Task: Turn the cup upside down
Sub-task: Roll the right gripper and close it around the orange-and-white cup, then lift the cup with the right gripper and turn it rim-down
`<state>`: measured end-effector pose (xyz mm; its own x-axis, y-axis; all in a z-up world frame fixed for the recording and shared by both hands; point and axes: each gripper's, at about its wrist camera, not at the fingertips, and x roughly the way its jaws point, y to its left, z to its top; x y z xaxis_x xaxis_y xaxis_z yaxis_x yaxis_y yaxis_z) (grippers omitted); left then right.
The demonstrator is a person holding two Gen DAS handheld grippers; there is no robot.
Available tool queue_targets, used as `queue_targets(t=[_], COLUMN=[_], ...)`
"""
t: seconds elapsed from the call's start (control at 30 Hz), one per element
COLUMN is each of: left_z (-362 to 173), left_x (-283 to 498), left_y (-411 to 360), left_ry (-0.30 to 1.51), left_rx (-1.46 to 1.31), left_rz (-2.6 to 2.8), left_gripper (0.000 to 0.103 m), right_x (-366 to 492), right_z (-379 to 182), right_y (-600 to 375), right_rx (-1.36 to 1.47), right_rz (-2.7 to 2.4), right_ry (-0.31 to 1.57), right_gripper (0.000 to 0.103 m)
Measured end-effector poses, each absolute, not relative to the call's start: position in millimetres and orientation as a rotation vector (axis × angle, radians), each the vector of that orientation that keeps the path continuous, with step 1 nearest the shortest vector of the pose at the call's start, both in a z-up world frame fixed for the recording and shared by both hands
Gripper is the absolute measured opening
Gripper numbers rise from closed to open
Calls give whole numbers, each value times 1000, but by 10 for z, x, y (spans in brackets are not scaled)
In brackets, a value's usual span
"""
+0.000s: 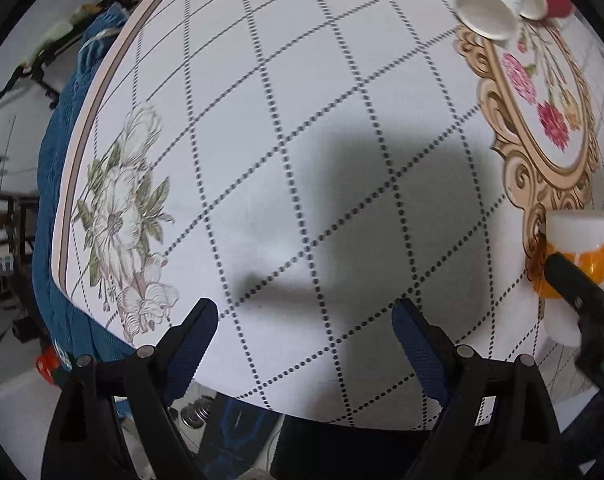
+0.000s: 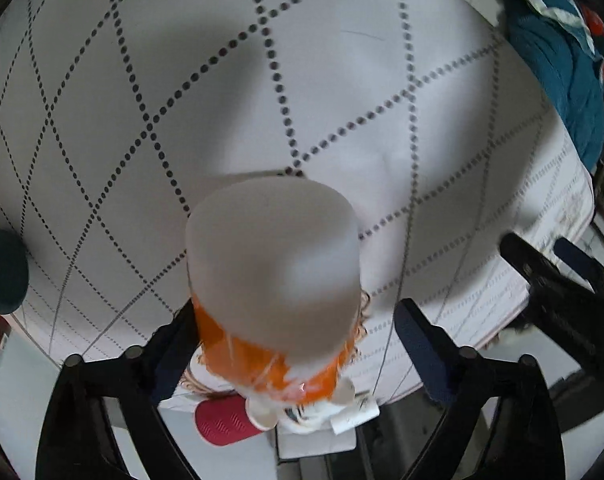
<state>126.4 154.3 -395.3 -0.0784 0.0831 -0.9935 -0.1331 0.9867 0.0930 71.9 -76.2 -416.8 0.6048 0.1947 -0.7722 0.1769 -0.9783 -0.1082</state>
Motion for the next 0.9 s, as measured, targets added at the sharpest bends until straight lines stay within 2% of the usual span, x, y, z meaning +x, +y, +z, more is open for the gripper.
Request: queue_targets(t=[0.03,0.13,0.4,0.47,0.7,0.9], left_z=[-3959,-3969,-3923,-3895,-3862,-3765], left_x=[1263,1269,1294,1321,1364,1431], left_y=[1592,1707,1819,1815,1703,1630], left_ry=[1640,1638,1629,1629,1639,1626], left_rx=[-48,-66,-58,-55,-64,-59], left_rz=[191,218,230,227,224,226], left_gripper=[89,89,89,89,89,89], right_x=[728,767,897,959,1380,1996], right_z=[-4244,-4310,-4253,-4224,-4138,-4083], right_y=[-800,-799,-554,-448,-80,-13], right_rx=[-2805,-2799,-2683,-2621,-2297,-1871], right_rz=[1349,1352,1308,1279,1114,934], right_ry=[-324,-333,-47,78,705,1281], right_gripper=[76,76,75,75,75,75])
